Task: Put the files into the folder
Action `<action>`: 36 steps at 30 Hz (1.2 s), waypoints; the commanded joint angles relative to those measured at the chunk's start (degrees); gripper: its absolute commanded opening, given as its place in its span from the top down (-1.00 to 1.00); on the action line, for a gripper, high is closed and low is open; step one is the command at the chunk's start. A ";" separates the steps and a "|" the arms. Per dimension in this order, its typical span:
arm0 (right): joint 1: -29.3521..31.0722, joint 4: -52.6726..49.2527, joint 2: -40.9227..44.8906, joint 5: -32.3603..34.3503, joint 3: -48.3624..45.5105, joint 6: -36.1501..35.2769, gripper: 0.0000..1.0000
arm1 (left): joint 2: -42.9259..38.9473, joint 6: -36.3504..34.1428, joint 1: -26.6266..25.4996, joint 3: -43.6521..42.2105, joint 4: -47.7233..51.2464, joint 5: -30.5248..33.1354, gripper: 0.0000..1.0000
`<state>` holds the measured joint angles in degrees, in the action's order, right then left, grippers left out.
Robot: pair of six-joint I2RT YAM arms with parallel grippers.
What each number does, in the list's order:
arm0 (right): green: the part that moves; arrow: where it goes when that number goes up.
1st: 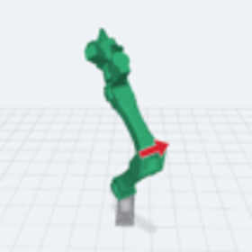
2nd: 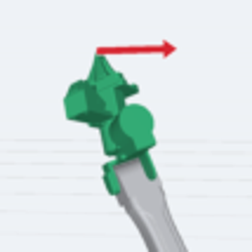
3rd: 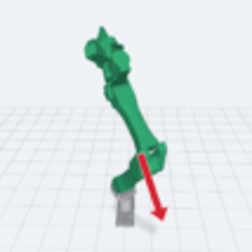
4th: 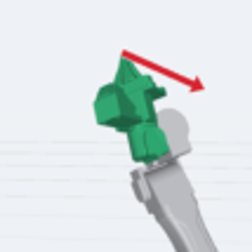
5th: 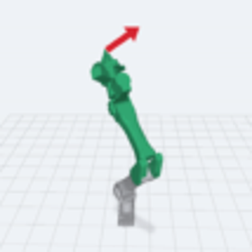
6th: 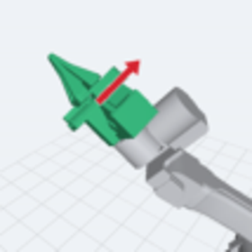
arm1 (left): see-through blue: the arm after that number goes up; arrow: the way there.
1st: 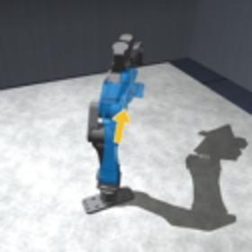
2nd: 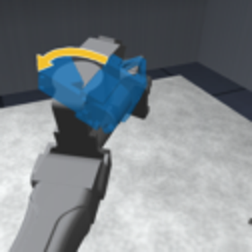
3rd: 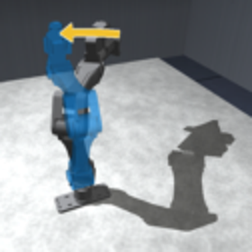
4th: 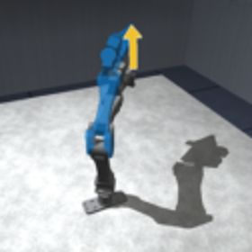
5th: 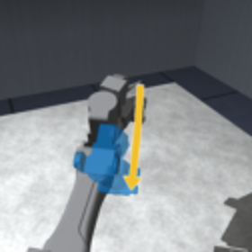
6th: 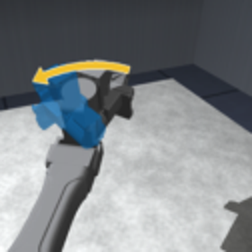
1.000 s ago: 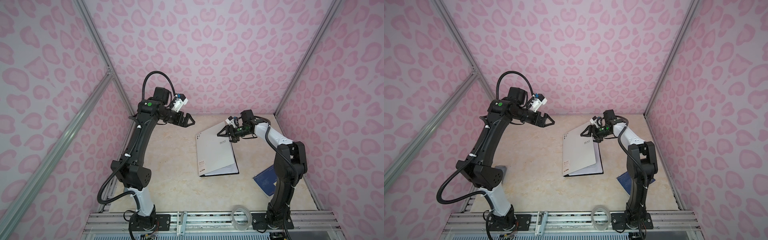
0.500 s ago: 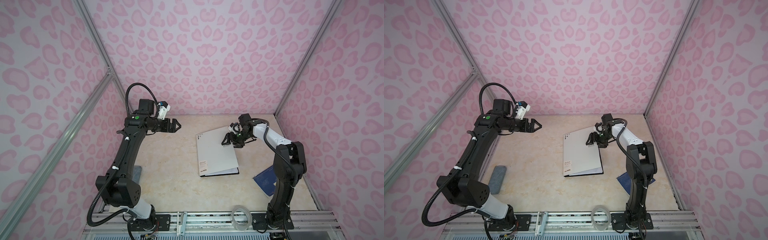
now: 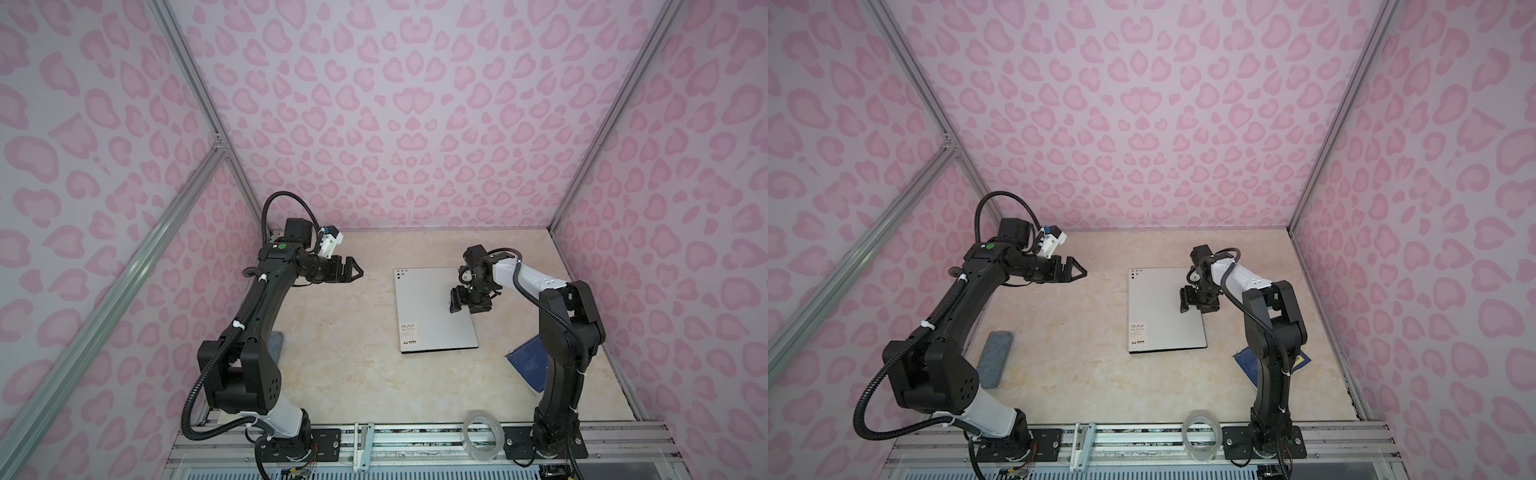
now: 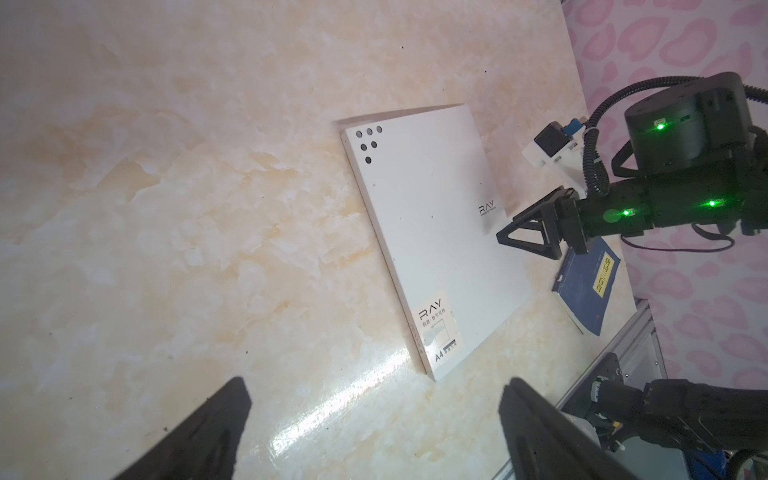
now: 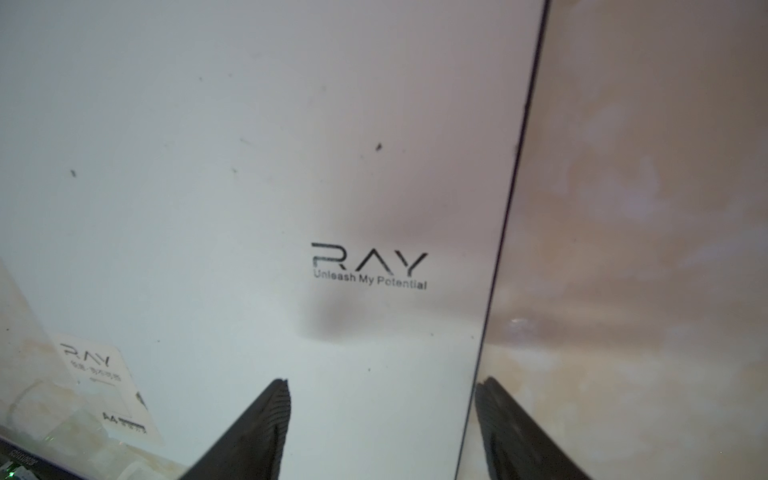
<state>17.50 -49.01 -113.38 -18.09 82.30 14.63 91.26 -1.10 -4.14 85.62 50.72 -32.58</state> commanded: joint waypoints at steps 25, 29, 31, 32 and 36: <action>1.84 5.73 -3.46 -5.64 -0.58 5.30 -0.50 | 4.53 -1.98 0.02 3.04 3.16 2.16 -0.96; 3.15 4.72 -4.82 -3.99 1.97 5.66 -0.50 | 5.23 -1.45 0.10 3.75 3.06 3.95 -0.97; 3.57 4.67 -5.50 -4.19 2.34 6.08 -0.50 | 5.67 -1.19 0.10 4.07 3.07 4.31 -0.97; 3.85 4.88 -5.77 -4.37 4.55 6.24 -0.50 | 5.81 -1.09 0.10 4.11 3.14 4.37 -0.97; 5.20 3.71 -7.91 -4.34 8.06 6.37 -0.50 | 6.20 -1.07 0.10 4.11 3.16 4.41 -0.98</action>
<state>21.91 -44.64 -119.94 -22.33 88.71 20.43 97.17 -2.39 -4.14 89.14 53.54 -28.62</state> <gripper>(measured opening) 0.751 0.989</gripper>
